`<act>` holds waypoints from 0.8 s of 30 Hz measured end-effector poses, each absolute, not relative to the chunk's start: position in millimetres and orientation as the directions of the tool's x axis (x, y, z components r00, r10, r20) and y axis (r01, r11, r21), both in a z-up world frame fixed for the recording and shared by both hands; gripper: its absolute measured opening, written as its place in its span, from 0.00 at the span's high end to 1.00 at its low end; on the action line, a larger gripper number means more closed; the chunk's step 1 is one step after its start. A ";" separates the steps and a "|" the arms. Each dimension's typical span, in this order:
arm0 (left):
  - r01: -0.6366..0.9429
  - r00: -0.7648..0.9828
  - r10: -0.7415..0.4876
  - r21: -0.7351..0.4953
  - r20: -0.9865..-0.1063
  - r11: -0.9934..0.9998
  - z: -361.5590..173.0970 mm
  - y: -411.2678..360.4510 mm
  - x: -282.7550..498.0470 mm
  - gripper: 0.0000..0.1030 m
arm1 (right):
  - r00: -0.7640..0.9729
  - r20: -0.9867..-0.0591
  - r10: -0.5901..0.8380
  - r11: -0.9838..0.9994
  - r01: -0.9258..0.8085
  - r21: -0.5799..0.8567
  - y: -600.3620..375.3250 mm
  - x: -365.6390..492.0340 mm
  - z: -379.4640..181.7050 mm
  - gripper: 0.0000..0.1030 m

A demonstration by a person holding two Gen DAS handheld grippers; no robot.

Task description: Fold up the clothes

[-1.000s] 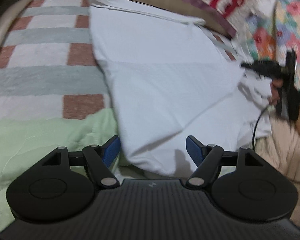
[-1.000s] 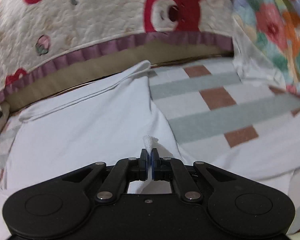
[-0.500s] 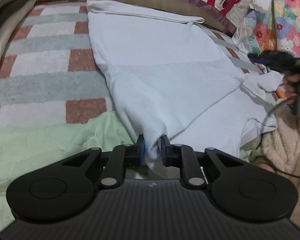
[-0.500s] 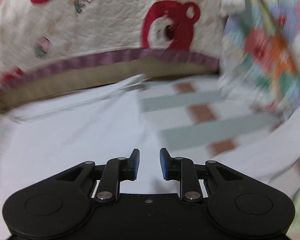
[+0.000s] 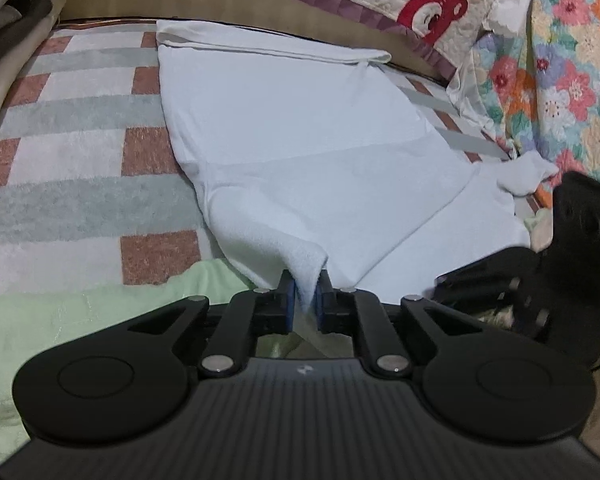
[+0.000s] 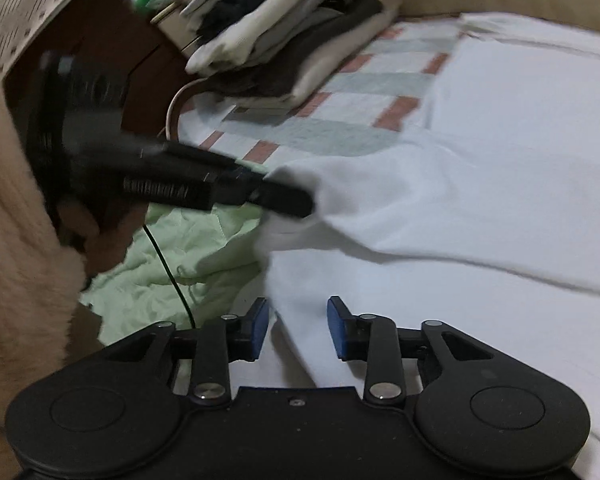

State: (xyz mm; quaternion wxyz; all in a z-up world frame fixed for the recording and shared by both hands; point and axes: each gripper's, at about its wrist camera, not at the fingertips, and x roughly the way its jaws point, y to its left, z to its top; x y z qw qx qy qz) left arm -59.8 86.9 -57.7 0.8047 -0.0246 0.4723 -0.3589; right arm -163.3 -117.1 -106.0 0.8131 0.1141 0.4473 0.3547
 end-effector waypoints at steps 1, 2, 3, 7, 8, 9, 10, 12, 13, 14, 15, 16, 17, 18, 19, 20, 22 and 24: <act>0.553 0.296 -0.604 -0.383 -0.740 0.740 -57.5 86.9 -59.1 0.91 | 0.357 -0.654 0.667 0.727 -0.500 0.469 -108.0 -164.4 -104.7 0.50; 0.551 0.296 -0.606 -0.387 -0.738 0.739 -57.3 86.9 -58.3 0.91 | 0.367 -0.657 0.658 0.731 -0.522 0.440 -101.4 -164.8 -102.9 0.48; 0.550 0.292 -0.610 -0.392 -0.737 0.737 -57.3 86.8 -57.9 0.91 | 0.384 -0.658 0.648 0.736 -0.537 0.411 -95.8 -164.8 -100.9 0.46; 0.567 0.275 -0.606 -0.383 -0.747 0.729 -58.2 82.8 -60.7 0.91 | 0.455 -0.647 0.612 0.763 -0.555 0.331 -79.5 -162.0 -97.0 0.45; 0.572 0.271 -0.604 -0.379 -0.749 0.727 -58.1 81.9 -61.3 0.91 | 0.457 -0.641 0.616 0.761 -0.555 0.336 -77.0 -160.0 -98.4 0.45; 0.576 0.265 -0.606 -0.380 -0.750 0.723 -58.0 81.7 -61.4 0.91 | 0.453 -0.636 0.625 0.756 -0.554 0.348 -74.0 -158.1 -100.3 0.45; 0.581 0.261 -0.605 -0.378 -0.752 0.720 -57.4 81.8 -61.4 0.91 | 0.450 -0.630 0.633 0.752 -0.552 0.361 -71.0 -156.1 -102.2 0.51; 0.601 0.249 -0.605 -0.370 -0.756 0.709 -55.8 81.4 -62.2 0.90 | 0.436 -0.616 0.656 0.736 -0.548 0.397 -69.6 -155.4 -105.7 0.61; 0.618 0.236 -0.606 -0.364 -0.759 0.696 -55.4 80.1 -63.4 0.88 | 0.431 -0.612 0.663 0.734 -0.535 0.418 -71.2 -155.2 -108.4 0.68; 0.630 0.225 -0.604 -0.359 -0.764 0.689 -56.1 77.4 -65.2 0.82 | 0.426 -0.608 0.670 0.731 -0.522 0.439 -72.8 -155.0 -111.1 0.72; 0.647 0.215 -0.595 -0.343 -0.775 0.681 -58.0 74.1 -67.1 0.77 | 0.426 -0.603 0.674 0.731 -0.498 0.465 -81.8 -155.1 -111.4 0.79; 0.661 0.209 -0.581 -0.324 -0.786 0.677 -61.0 70.0 -69.0 0.70 | 0.430 -0.597 0.677 0.733 -0.467 0.494 -96.0 -155.3 -110.2 0.79; 0.673 0.198 -0.566 -0.309 -0.800 0.672 -65.6 65.5 -70.2 0.69 | 0.435 -0.591 0.679 0.733 -0.435 0.523 -110.1 -155.6 -108.9 0.79; 0.684 0.188 -0.551 -0.294 -0.813 0.668 -70.3 61.1 -71.4 0.69 | 0.439 -0.585 0.681 0.732 -0.402 0.550 -124.3 -155.9 -107.7 0.78; 0.690 0.188 -0.538 -0.279 -0.822 0.667 -73.5 58.5 -72.3 0.69 | 0.444 -0.580 0.683 0.729 -0.368 0.577 -138.5 -156.2 -106.4 0.78; 0.696 0.187 -0.525 -0.265 -0.830 0.667 -76.7 55.9 -73.1 0.68 | 0.449 -0.574 0.685 0.725 -0.335 0.603 -152.6 -156.4 -105.2 0.78; 0.688 0.186 -0.532 -0.277 -0.826 0.671 -78.3 57.3 -71.9 0.68 | 0.460 -0.563 0.687 0.711 -0.265 0.651 -180.9 -157.0 -102.7 0.77; 0.675 0.189 -0.534 -0.286 -0.824 0.680 -77.6 60.7 -71.1 0.68 | 0.471 -0.552 0.688 0.691 -0.195 0.696 -209.2 -157.5 -100.2 0.76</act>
